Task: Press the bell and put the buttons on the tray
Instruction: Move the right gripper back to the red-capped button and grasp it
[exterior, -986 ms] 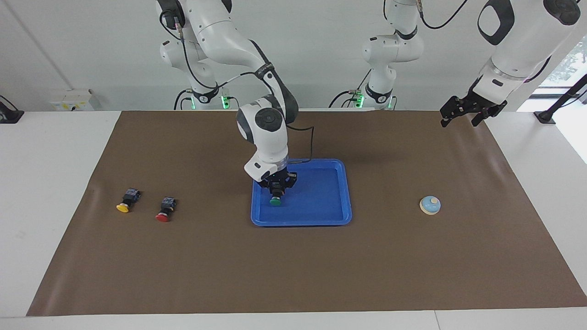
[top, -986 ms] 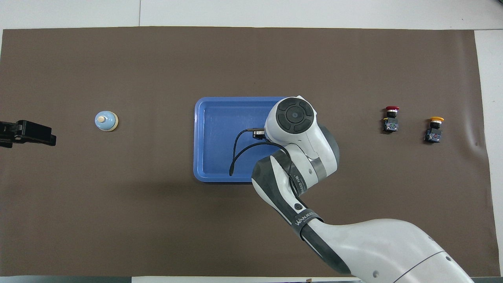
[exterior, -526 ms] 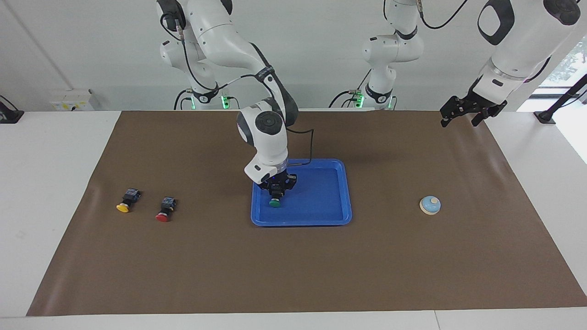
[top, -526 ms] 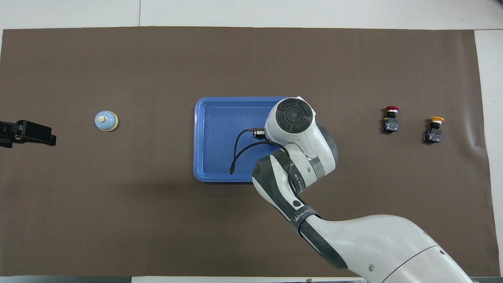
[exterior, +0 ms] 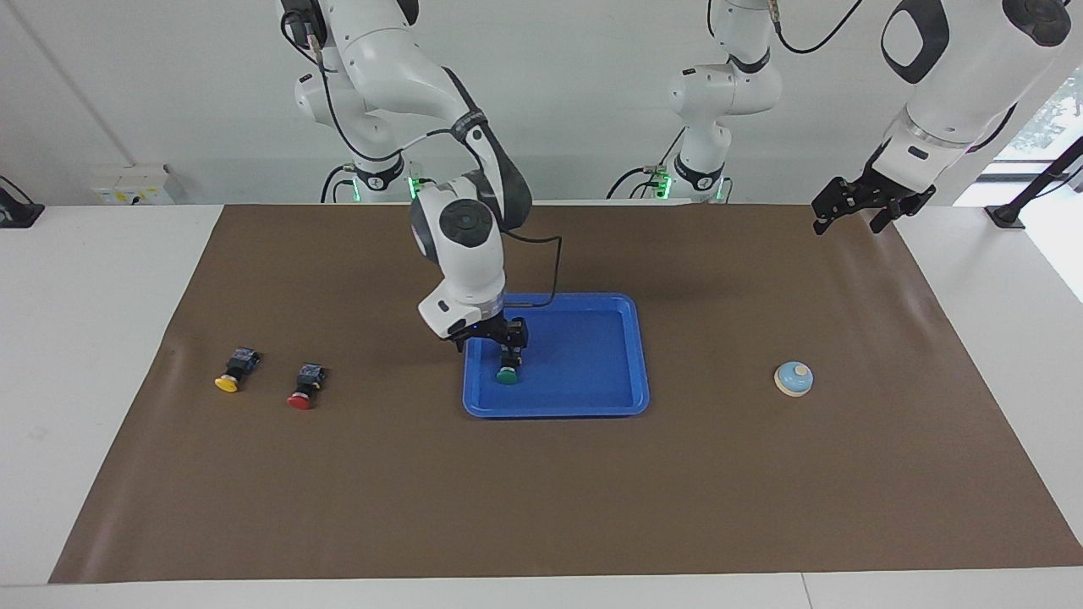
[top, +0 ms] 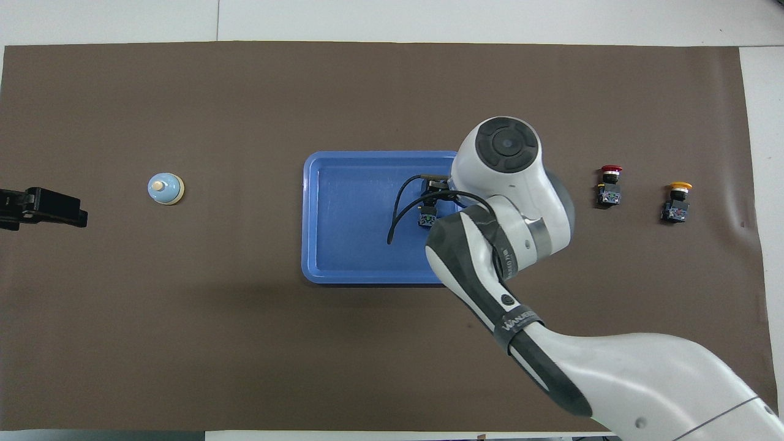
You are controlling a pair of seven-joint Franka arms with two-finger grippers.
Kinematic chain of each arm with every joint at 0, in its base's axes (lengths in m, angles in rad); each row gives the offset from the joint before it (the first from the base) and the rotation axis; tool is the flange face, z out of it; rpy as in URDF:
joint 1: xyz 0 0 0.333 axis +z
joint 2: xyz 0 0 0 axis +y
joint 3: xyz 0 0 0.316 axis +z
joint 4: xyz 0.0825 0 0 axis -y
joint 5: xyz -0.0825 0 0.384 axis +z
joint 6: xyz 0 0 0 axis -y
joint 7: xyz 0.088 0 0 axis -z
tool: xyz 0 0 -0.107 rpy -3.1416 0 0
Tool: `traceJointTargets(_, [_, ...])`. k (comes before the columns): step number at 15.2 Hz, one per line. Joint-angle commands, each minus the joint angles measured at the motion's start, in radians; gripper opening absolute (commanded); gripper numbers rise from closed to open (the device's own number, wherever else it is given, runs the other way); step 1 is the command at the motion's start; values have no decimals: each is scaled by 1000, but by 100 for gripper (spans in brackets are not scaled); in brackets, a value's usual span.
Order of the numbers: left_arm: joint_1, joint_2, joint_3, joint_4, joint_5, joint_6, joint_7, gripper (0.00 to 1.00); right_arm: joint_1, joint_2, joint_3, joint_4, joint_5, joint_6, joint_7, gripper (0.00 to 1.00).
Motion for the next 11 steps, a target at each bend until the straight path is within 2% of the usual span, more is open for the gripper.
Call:
traceJointTargets(1, [4, -3, 0, 14, -5, -14, 0, 100, -120, -61, 10, 0, 1, -47, -136, 100])
traceJointTargets(5, [4, -3, 0, 14, -5, -14, 0, 100, -310, -73, 10, -15, -1, -69, -397, 100])
traceJointTargets(8, [4, -3, 0, 14, -5, -14, 0, 100, -402, -75, 10, -44, -13, -61, -493, 100])
traceJointTargets(11, [4, -3, 0, 14, -5, -14, 0, 100, -452, -67, 10, -116, -13, 52, -553, 100])
